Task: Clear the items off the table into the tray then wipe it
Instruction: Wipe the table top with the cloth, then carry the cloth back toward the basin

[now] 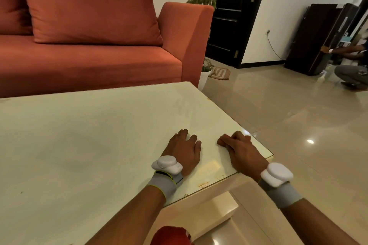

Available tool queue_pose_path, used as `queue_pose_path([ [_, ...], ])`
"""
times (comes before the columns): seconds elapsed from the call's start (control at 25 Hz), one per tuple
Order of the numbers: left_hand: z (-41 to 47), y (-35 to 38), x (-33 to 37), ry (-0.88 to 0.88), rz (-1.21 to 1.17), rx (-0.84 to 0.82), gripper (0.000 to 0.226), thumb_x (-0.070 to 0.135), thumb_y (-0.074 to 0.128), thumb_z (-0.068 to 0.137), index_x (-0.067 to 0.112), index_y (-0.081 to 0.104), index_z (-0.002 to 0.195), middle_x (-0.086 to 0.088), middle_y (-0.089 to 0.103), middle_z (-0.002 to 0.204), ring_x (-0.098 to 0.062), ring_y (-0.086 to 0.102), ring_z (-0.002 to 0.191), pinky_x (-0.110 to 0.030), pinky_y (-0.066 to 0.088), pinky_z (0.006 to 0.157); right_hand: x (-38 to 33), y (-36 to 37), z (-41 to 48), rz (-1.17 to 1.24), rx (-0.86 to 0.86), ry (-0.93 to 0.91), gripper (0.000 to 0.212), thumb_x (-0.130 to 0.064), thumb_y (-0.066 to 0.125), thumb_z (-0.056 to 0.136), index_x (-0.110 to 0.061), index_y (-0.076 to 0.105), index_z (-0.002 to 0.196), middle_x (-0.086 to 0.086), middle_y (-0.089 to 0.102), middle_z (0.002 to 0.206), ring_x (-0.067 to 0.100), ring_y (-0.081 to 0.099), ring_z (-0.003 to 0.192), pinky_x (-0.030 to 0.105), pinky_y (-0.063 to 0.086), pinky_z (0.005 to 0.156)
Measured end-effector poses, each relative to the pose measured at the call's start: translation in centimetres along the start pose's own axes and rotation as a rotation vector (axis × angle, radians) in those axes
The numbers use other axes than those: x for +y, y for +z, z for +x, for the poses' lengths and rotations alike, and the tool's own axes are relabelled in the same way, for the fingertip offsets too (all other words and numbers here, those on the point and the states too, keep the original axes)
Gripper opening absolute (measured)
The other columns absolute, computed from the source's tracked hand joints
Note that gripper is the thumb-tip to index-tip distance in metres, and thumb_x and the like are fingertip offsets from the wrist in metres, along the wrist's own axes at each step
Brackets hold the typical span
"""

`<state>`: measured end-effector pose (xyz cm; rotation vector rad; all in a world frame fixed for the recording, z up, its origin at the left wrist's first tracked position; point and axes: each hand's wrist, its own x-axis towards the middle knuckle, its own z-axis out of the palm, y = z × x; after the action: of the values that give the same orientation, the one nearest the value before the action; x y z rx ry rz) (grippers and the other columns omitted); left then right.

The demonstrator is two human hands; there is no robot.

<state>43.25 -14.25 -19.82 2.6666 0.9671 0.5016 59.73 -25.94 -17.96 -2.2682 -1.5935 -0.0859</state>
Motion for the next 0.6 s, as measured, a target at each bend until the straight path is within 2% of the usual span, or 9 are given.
queue_pose_path([
  [0.08,-0.1,-0.1,0.0,-0.011,-0.036,0.011,0.06,0.045,0.01,0.091,0.016,0.053,0.122,-0.012,0.042,0.139,-0.031,0.044,0.123,-0.035,0.033,0.106,2.0,0.3,4.2,0.006,0.025,0.094,0.03,-0.022,0.039,0.099,-0.028,0.06,0.12,0.005,0.046,0.104,0.031,0.047,0.1,0.033,0.041,0.088],
  [0.2,0.0,-0.1,-0.5,-0.024,-0.127,0.026,0.043,0.038,0.022,0.1,0.017,0.056,0.115,-0.01,0.039,0.143,-0.027,0.043,0.126,-0.032,0.032,0.107,5.9,0.2,8.9,-0.131,-0.049,0.454,0.034,-0.019,0.041,0.094,-0.02,0.056,0.124,0.012,0.05,0.12,0.035,0.053,0.108,0.034,0.041,0.097],
  [0.28,0.1,-0.3,-0.4,-0.034,-0.181,0.06,0.04,0.036,0.025,0.101,0.016,0.057,0.115,-0.007,0.038,0.145,-0.024,0.043,0.128,-0.029,0.031,0.104,7.3,-1.1,8.4,-0.253,-0.077,0.633,0.032,-0.02,0.044,0.093,-0.008,0.052,0.121,0.017,0.054,0.124,0.035,0.056,0.11,0.033,0.044,0.092],
  [0.32,0.1,-0.5,-0.2,-0.053,-0.22,0.084,0.04,0.037,0.027,0.101,0.017,0.057,0.116,-0.006,0.038,0.144,-0.023,0.043,0.128,-0.029,0.032,0.102,7.2,-1.6,7.5,-0.26,-0.031,0.68,0.03,-0.019,0.044,0.093,-0.006,0.054,0.119,0.018,0.057,0.121,0.036,0.058,0.105,0.033,0.046,0.086],
  [0.4,0.3,-0.9,-0.2,-0.1,-0.336,0.14,0.042,0.04,0.028,0.1,0.016,0.058,0.117,-0.005,0.044,0.139,-0.026,0.048,0.122,-0.031,0.036,0.098,6.3,-2.0,6.7,-0.006,0.224,0.673,0.028,-0.017,0.044,0.093,-0.004,0.062,0.109,0.022,0.063,0.105,0.038,0.059,0.087,0.035,0.047,0.075],
  [0.48,0.7,-1.5,-0.2,-0.137,-0.479,0.258,0.05,0.043,0.027,0.095,0.011,0.062,0.11,-0.008,0.055,0.123,-0.028,0.053,0.112,-0.034,0.041,0.093,3.3,-2.1,7.2,0.473,0.419,0.53,0.026,-0.017,0.043,0.094,-0.003,0.065,0.098,0.02,0.063,0.089,0.034,0.057,0.076,0.036,0.048,0.067],
  [0.52,0.5,-2.1,-0.4,-0.181,-0.56,0.324,0.051,0.042,0.028,0.095,0.008,0.063,0.107,-0.01,0.059,0.117,-0.029,0.054,0.109,-0.033,0.041,0.092,1.0,-2.0,7.6,0.744,0.429,0.461,0.026,-0.017,0.042,0.095,-0.004,0.065,0.093,0.016,0.062,0.083,0.029,0.055,0.071,0.033,0.046,0.063],
  [0.6,-0.3,-3.5,-1.7,-0.34,-0.742,0.409,0.045,0.037,0.032,0.099,0.006,0.064,0.109,-0.013,0.062,0.118,-0.03,0.054,0.112,-0.03,0.039,0.093,-4.3,-1.6,7.5,1.153,0.32,0.378,0.024,-0.016,0.041,0.098,-0.012,0.062,0.089,0.006,0.061,0.083,0.018,0.055,0.071,0.028,0.045,0.062],
])
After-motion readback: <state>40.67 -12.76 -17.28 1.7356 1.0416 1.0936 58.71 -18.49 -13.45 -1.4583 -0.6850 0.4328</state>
